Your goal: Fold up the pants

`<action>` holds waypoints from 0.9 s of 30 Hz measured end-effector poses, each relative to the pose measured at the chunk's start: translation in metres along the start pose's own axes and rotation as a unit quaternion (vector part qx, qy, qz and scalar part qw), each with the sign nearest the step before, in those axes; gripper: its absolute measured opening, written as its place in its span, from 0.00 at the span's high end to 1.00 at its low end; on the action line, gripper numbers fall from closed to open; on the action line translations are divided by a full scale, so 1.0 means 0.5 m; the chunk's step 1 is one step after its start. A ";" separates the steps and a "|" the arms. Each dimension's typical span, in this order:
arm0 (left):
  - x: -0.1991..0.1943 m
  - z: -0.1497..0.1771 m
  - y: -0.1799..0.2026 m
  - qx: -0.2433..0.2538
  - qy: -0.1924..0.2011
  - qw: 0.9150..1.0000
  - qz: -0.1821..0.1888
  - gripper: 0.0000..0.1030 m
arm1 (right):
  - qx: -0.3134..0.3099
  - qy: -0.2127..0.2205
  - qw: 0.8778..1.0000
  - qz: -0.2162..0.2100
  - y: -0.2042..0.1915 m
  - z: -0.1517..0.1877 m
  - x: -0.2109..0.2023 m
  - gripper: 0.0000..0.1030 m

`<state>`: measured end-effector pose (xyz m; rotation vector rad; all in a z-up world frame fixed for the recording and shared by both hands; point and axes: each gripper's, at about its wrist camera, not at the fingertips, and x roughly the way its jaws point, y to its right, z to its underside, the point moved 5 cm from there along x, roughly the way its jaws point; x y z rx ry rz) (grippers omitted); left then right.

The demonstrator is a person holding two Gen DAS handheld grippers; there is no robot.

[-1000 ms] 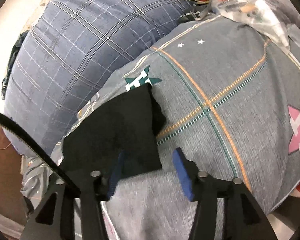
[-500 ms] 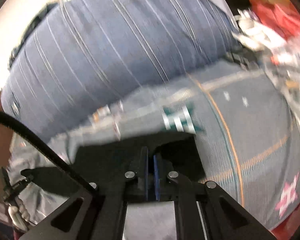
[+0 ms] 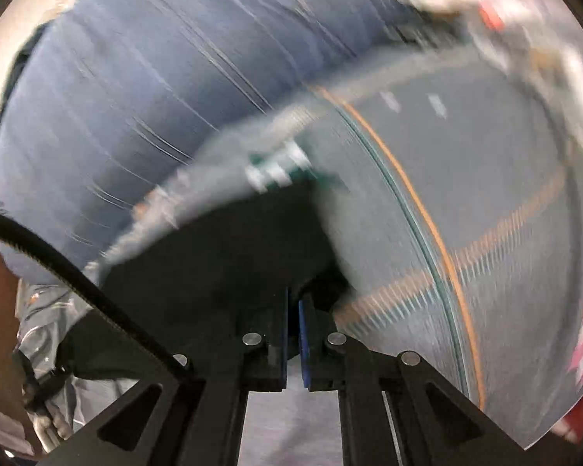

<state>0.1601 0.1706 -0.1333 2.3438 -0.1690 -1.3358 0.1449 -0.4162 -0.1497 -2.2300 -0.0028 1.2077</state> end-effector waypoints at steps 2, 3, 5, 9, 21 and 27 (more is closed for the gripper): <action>-0.003 0.001 0.002 0.000 -0.002 1.000 -0.003 0.86 | 0.018 0.009 1.000 -0.020 0.017 0.014 0.001 0.95; -0.003 0.000 0.003 0.000 -0.002 1.000 -0.007 0.84 | 0.020 0.010 1.000 -0.022 0.018 0.013 0.000 0.95; -0.006 -0.001 0.007 0.003 0.000 1.000 -0.014 0.81 | 0.011 0.011 1.000 -0.010 0.009 0.011 -0.002 0.94; -0.035 0.015 -0.009 0.010 0.005 0.999 -0.039 0.63 | -0.039 0.026 0.997 0.065 -0.011 0.007 -0.014 0.83; -0.174 0.086 -0.095 -0.083 0.078 0.991 -0.074 0.37 | -0.117 0.093 0.983 0.107 -0.120 0.034 -0.137 0.50; -0.181 0.178 -0.058 -0.091 0.097 0.988 -0.079 0.36 | -0.198 0.037 0.979 0.017 -0.333 0.154 -0.057 0.44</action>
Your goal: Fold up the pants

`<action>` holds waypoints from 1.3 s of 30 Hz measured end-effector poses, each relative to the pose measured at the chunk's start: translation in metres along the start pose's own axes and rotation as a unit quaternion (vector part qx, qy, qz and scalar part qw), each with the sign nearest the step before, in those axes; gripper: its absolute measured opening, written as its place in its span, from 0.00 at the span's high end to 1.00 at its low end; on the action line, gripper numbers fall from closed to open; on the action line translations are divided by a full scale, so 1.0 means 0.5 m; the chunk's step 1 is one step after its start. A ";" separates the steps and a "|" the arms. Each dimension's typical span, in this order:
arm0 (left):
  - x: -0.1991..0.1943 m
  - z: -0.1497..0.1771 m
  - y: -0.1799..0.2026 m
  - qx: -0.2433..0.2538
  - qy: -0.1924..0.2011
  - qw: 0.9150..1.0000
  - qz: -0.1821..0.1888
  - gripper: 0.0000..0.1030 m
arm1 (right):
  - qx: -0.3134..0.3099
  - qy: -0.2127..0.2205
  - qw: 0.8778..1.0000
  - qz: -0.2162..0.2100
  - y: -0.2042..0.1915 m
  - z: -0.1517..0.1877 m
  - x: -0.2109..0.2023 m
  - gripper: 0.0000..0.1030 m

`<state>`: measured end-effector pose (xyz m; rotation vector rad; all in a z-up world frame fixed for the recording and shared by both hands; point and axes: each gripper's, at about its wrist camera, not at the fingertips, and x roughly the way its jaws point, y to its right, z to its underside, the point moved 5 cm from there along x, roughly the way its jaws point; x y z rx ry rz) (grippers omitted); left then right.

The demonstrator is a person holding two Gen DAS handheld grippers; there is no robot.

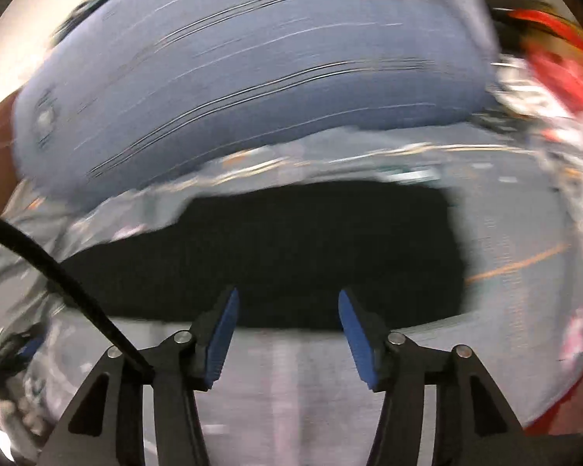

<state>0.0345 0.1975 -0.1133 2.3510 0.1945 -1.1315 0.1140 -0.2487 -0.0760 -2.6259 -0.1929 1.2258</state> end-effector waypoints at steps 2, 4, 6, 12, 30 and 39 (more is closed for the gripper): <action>-0.008 0.023 -0.001 0.003 0.002 1.000 -0.007 0.36 | -0.016 -0.018 0.999 -0.032 -0.082 0.021 0.037 0.44; -0.020 0.034 -0.007 0.008 0.008 1.000 -0.011 0.36 | -0.047 -0.051 0.995 -0.074 -0.198 0.035 0.091 0.47; -0.040 0.039 -0.018 0.008 0.021 1.000 -0.016 0.36 | -0.079 -0.077 0.987 -0.116 -0.298 0.039 0.128 0.76; -0.087 0.025 -0.074 -0.018 0.050 0.998 -0.021 0.36 | -0.114 -0.118 0.965 -0.207 -0.569 0.021 0.225 0.82; -0.102 0.039 -0.097 -0.033 0.035 0.999 -0.015 0.36 | -0.059 -0.106 0.970 -0.210 -0.492 0.107 0.191 0.72; -0.143 0.059 0.015 0.030 0.042 0.999 -0.015 0.36 | 0.004 0.123 0.985 -0.121 -0.218 -0.132 -0.123 0.60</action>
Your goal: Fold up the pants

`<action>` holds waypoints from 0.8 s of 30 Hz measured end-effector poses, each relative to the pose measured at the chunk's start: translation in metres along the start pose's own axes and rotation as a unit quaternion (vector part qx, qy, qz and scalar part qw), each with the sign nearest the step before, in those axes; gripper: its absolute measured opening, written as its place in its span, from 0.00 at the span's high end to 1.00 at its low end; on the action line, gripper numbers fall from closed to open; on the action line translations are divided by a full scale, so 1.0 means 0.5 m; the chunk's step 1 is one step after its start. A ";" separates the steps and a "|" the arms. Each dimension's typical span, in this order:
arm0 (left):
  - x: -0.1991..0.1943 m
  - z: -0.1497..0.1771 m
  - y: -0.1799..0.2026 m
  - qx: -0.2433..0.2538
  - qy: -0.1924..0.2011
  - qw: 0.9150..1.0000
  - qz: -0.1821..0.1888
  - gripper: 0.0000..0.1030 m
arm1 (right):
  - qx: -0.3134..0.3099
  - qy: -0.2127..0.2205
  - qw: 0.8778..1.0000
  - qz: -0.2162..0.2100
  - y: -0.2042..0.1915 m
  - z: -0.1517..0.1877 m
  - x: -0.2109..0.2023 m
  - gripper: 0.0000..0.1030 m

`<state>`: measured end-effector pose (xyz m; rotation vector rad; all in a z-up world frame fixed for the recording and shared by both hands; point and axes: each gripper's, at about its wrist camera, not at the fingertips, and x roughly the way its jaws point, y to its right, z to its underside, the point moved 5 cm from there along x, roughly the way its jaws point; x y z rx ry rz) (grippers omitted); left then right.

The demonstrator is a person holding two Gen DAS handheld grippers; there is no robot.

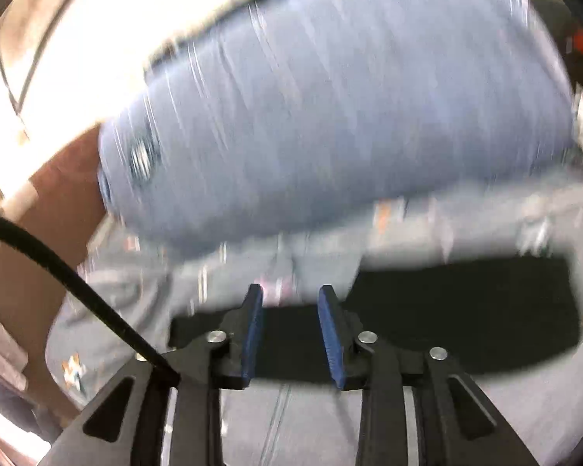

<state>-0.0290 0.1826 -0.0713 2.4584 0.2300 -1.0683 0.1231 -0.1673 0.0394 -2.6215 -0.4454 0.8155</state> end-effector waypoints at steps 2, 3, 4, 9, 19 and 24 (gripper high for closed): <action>-0.017 0.001 0.020 0.011 0.010 1.000 -0.003 0.36 | -0.007 0.049 0.999 0.002 -0.013 -0.065 -0.058 0.47; -0.024 0.002 0.030 0.017 0.013 1.000 -0.008 0.34 | -0.010 0.079 0.997 -0.002 -0.019 -0.096 -0.098 0.38; -0.024 0.003 0.036 0.019 0.013 1.000 -0.011 0.33 | -0.014 0.096 0.995 -0.009 -0.021 -0.109 -0.125 0.34; -0.021 0.009 0.061 0.028 -0.002 0.999 -0.014 0.33 | -0.037 0.077 0.995 -0.048 -0.060 -0.027 -0.123 0.23; 0.008 0.022 0.037 0.006 -0.018 1.000 -0.016 0.32 | -0.100 -0.087 0.990 -0.055 -0.094 0.149 0.049 0.23; 0.033 0.024 -0.014 -0.026 -0.026 0.999 -0.013 0.32 | -0.196 -0.156 0.966 -0.069 -0.235 0.225 0.164 0.23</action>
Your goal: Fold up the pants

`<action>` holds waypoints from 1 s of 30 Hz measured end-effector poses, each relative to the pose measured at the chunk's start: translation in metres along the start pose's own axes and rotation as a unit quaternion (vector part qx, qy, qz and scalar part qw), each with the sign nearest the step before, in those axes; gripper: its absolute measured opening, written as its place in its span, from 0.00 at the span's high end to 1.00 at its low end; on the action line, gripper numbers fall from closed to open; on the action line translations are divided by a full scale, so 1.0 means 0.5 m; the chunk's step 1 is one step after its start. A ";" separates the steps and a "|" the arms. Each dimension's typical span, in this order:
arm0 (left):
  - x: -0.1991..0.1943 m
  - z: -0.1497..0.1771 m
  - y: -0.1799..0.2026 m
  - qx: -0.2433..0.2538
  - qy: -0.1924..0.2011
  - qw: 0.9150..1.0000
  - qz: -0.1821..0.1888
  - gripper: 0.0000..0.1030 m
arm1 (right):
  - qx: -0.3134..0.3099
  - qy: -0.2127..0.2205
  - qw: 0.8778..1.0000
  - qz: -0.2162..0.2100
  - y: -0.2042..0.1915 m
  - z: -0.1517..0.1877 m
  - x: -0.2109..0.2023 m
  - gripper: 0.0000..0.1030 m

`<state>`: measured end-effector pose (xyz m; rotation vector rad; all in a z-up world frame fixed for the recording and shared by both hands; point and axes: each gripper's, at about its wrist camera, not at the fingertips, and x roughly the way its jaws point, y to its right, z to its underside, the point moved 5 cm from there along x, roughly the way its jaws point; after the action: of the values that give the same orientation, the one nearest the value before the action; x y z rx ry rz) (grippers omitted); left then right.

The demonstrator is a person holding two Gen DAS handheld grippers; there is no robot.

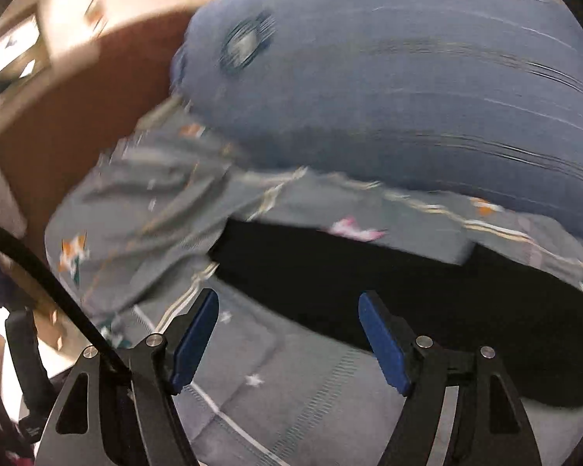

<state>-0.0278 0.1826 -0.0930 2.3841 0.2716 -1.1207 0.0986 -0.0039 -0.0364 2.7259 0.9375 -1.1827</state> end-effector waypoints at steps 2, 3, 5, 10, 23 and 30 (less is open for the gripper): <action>0.006 -0.002 -0.025 -0.013 -0.001 1.000 0.001 0.32 | -0.022 -0.026 0.999 -0.002 -0.041 0.000 0.060 0.23; 0.009 -0.004 -0.041 -0.023 -0.003 1.000 0.003 0.32 | -0.038 -0.044 0.998 -0.001 -0.067 -0.003 0.100 0.23; 0.012 -0.005 -0.065 -0.037 -0.003 0.999 0.005 0.32 | -0.066 -0.068 0.995 0.011 -0.103 -0.012 0.166 0.24; 0.015 -0.010 -0.123 -0.068 -0.001 0.998 0.008 0.32 | -0.101 -0.132 0.984 0.067 -0.146 -0.056 0.326 0.25; 0.013 -0.014 -0.162 -0.086 0.002 0.996 0.019 0.32 | -0.093 -0.230 0.954 0.168 -0.123 -0.098 0.454 0.74; -0.001 -0.016 -0.145 -0.078 0.006 0.997 0.022 0.32 | -0.014 -0.166 0.980 0.105 -0.071 -0.137 0.352 0.85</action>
<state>-0.0497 0.2491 -0.1131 2.2489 0.2989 -1.0277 0.2182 0.1333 -0.0985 2.4203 0.6060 -1.4998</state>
